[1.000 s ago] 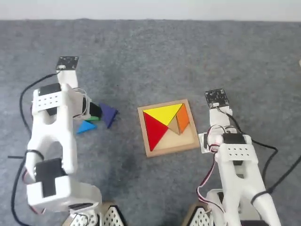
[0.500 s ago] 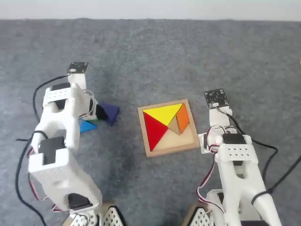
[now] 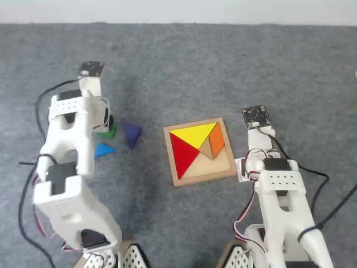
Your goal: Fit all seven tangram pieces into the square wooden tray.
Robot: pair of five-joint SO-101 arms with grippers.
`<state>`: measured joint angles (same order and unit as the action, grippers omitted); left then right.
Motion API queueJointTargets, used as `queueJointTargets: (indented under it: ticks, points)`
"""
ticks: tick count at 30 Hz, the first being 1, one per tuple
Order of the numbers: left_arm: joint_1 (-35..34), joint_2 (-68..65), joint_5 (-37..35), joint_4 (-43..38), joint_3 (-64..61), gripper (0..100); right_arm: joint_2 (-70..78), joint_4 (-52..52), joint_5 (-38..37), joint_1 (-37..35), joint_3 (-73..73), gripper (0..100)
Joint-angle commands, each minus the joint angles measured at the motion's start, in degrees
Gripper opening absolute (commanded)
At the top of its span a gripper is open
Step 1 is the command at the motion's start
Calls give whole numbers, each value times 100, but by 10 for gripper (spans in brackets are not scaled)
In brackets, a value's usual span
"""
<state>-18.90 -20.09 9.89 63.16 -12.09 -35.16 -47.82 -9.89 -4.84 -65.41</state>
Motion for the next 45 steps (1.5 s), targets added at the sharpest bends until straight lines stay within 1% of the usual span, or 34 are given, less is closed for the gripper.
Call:
queueJointTargets:
  ticks: [1, 5, 7, 8, 11, 12, 13, 18, 22, 27, 32, 36, 42, 45]
  points:
    - [9, -62, 237, 492, 215, 73, -127, 101, -35, -13, 62, 30]
    - [18, 193, 246, 809, 470, 74, -127, 101, -35, -13, 53, 30]
    - [18, 299, 246, 879, 514, 90, -127, 101, -35, -13, 53, 30]
    - [9, 316, 237, 879, 532, 122, -127, 101, -35, -13, 53, 30]
    - [-9, 290, 229, 730, 541, 259, -127, 101, -35, -13, 53, 30]
    - [-18, 255, 246, 642, 541, 291, -127, 101, -35, -13, 53, 30]
    - [-18, 211, 246, 554, 541, 302, -127, 101, -35, -13, 53, 30]
    - [-26, -149, 246, 132, 567, 295, -127, 101, -35, -22, 53, 30]
    - [-18, -589, 255, 229, 778, 291, -127, 101, -35, -22, 53, 30]
    - [18, -826, 571, 686, 998, 210, -127, 110, -35, -22, 53, 30]
    - [9, -791, 826, 1143, 1007, 173, -127, 110, -35, -22, 53, 30]
    - [18, -782, 1002, 1503, 1033, 81, -75, 251, -35, -22, 44, 30]
    - [62, -545, 1143, 1899, 971, 70, -75, 259, -35, -22, 44, 30]
    - [281, -114, 1363, 1996, 681, 71, -75, 259, -35, -22, 44, 30]
